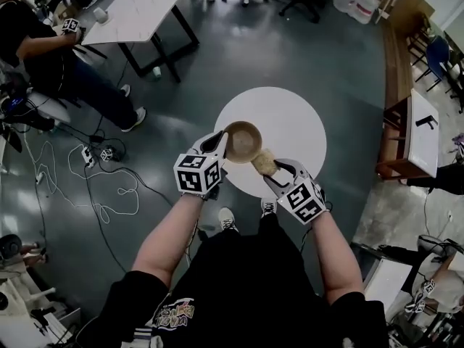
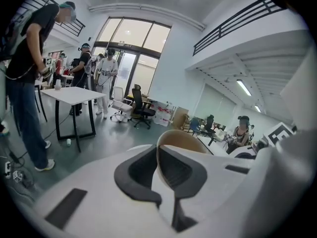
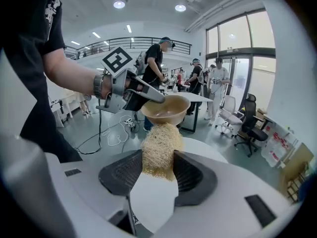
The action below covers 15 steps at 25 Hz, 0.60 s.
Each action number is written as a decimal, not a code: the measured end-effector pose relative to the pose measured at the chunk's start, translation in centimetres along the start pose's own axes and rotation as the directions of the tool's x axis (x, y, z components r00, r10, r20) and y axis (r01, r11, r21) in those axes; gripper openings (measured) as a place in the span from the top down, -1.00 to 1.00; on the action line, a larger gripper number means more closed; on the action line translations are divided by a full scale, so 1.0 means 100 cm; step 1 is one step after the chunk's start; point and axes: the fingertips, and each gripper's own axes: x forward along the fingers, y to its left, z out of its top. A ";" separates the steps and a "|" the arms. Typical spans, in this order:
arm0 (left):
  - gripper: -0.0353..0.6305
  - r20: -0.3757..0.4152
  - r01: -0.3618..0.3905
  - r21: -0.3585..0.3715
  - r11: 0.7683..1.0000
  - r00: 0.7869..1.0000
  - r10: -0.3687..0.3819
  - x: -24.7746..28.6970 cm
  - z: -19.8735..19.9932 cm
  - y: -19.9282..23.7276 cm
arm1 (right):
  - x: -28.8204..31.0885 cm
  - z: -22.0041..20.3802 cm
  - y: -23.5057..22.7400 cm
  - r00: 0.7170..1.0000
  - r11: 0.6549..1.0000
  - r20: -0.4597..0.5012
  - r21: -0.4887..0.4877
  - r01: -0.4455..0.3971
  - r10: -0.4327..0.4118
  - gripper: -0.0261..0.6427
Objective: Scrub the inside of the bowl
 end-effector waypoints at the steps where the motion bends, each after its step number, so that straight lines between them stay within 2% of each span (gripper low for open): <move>1: 0.84 -0.009 -0.001 -0.004 1.000 1.000 0.001 0.002 -0.005 0.000 | -0.001 -0.005 -0.004 1.000 1.000 -0.008 0.011 0.017 -0.017 0.31; 5: 0.84 -0.053 -0.001 -0.003 1.000 0.999 0.001 0.014 -0.022 -0.002 | -0.002 -0.019 -0.023 0.997 0.990 0.017 0.118 0.071 -0.074 0.31; 9: 0.84 -0.100 0.004 0.009 1.000 0.995 -0.003 0.031 -0.038 -0.001 | 0.000 -0.026 -0.055 0.986 0.953 0.062 0.272 0.133 -0.155 0.31; 15: 0.84 -0.136 -0.049 -0.024 0.998 0.990 0.045 0.064 -0.073 0.010 | 0.002 -0.088 -0.109 0.958 0.871 -0.043 0.408 0.275 -0.282 0.31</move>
